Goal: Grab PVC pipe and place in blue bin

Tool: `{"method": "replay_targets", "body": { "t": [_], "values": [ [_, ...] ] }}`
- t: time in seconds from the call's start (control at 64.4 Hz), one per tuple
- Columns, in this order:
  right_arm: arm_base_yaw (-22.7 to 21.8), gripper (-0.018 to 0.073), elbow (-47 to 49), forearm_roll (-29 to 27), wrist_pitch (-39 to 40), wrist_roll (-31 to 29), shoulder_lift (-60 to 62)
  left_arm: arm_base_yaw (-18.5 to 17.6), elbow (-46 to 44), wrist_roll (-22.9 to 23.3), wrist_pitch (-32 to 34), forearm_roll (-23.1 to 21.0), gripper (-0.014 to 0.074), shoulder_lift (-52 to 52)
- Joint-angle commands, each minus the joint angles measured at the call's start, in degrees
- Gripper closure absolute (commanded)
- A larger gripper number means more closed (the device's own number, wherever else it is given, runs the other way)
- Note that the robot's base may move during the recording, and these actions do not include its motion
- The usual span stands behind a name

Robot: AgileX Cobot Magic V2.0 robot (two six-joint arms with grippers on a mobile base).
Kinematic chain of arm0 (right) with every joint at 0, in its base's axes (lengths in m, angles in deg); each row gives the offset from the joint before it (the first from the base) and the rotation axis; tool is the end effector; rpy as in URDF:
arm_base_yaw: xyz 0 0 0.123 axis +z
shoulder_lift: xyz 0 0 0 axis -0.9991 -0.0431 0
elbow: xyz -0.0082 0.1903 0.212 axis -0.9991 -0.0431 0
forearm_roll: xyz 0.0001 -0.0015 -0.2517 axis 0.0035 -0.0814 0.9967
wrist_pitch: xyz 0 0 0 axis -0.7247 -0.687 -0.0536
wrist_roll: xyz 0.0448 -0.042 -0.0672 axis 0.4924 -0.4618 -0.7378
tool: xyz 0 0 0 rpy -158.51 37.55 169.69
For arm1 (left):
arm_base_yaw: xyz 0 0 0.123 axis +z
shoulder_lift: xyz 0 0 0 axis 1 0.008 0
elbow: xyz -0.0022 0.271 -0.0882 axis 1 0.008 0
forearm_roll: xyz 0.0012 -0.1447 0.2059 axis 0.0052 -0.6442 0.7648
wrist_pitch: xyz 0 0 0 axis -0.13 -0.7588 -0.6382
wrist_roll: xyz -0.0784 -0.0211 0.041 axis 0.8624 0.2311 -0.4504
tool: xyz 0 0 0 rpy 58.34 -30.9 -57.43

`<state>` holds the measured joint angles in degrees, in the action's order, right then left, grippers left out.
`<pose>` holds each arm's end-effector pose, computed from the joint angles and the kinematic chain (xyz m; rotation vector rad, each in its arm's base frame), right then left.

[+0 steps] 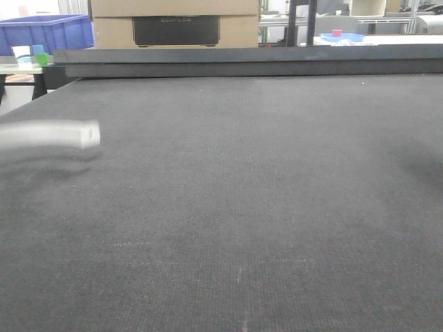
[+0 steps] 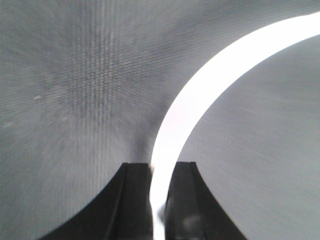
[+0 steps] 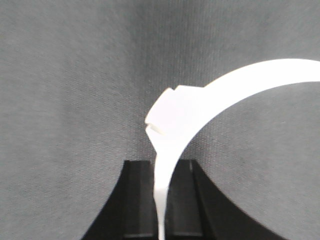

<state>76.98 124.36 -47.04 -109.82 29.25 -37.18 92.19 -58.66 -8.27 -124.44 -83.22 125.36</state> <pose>0.2541 -0.0386 0.3103 0.2815 2.7936 0.0953 0.3459 0.0145 0.2539 -0.1045 2.9739 -0.0216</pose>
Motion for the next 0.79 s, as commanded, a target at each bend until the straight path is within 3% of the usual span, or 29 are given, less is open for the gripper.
{"method": "replay_targets", "body": {
  "t": [0.0, 0.218, 0.404, 0.637, 0.777],
  "values": [
    [-0.11, 0.0727, 2.51, 0.58, -1.33, -0.24, 3.87, 0.06, -1.17, -0.46, -0.5, -2.35, 0.0707, -6.42],
    [-0.11, 0.0727, 2.84, 0.58, 5.44, -1.34, 12.53, 0.06, -0.34, -0.46, 2.65, -5.35, 0.0707, -18.16],
    [-0.11, 0.0727, -1.68, 0.58, 13.39, -1.81, 21.36, 0.06, 8.26, -0.46, 16.95, -6.37, 0.0707, -29.22],
    [-0.11, 0.0727, -15.91, 0.58, 33.32, -1.81, 36.84, -2.65, 24.75, -0.99, 37.96, -6.1, 0.0707, -44.42],
    [-0.11, 0.0727, -20.92, 0.92, 37.71, -1.81, 44.49, -2.73, 32.76, -0.99, 50.38, -5.96, 0.0707, -53.42]
  ]
}}
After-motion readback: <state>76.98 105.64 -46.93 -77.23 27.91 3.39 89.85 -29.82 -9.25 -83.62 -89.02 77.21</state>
